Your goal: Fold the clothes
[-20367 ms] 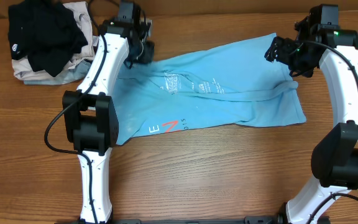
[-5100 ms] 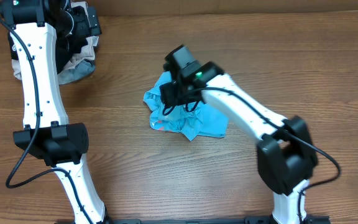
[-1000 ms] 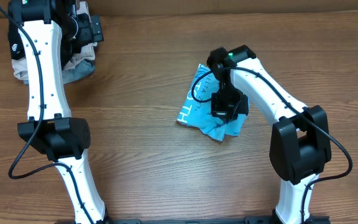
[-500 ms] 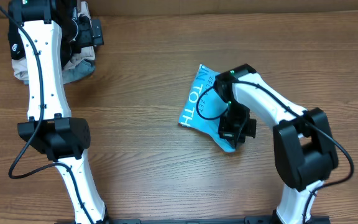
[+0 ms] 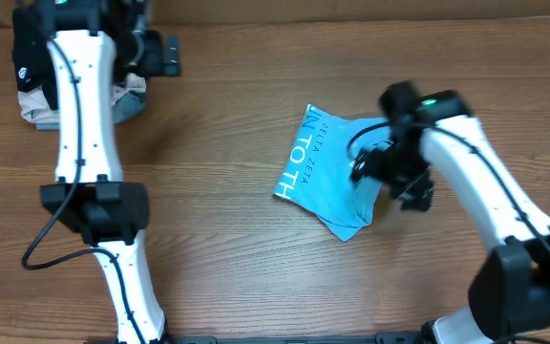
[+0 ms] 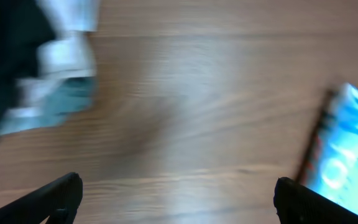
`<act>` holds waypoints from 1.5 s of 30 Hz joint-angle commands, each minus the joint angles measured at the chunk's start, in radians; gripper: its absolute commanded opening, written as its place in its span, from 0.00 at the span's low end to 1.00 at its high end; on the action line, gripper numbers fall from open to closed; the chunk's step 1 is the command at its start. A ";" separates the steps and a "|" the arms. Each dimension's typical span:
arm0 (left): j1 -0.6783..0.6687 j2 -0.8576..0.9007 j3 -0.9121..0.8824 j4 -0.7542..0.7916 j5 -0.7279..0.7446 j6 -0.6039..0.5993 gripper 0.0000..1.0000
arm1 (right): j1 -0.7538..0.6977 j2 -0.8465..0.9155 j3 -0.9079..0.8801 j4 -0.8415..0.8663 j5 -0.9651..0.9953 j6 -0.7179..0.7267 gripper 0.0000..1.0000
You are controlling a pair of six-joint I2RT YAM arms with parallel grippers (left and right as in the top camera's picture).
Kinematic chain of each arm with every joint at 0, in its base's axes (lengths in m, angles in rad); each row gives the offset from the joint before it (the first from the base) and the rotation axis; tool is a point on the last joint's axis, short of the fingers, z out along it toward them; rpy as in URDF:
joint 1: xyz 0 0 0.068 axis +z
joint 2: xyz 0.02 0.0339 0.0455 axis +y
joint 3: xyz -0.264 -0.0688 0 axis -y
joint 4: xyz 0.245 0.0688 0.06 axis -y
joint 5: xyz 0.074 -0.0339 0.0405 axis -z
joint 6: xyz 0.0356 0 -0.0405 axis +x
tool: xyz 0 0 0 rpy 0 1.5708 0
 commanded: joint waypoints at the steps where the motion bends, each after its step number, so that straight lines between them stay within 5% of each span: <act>1: -0.121 0.013 0.002 -0.030 0.103 0.088 1.00 | -0.108 -0.055 0.096 0.023 0.030 -0.076 1.00; 6: -0.341 0.076 -0.029 -0.034 0.110 0.222 1.00 | -0.266 -0.055 0.148 0.063 0.023 -0.135 1.00; 18: -0.581 0.337 -0.047 -0.060 0.100 0.343 1.00 | -0.293 -0.055 0.147 0.062 0.023 -0.203 1.00; 31: -0.526 0.402 -0.076 0.034 -0.296 0.237 1.00 | -0.293 -0.055 0.147 0.066 0.024 -0.232 1.00; 45: -0.328 0.402 -0.077 0.252 -0.334 0.214 1.00 | -0.293 -0.055 0.147 0.082 0.039 -0.232 1.00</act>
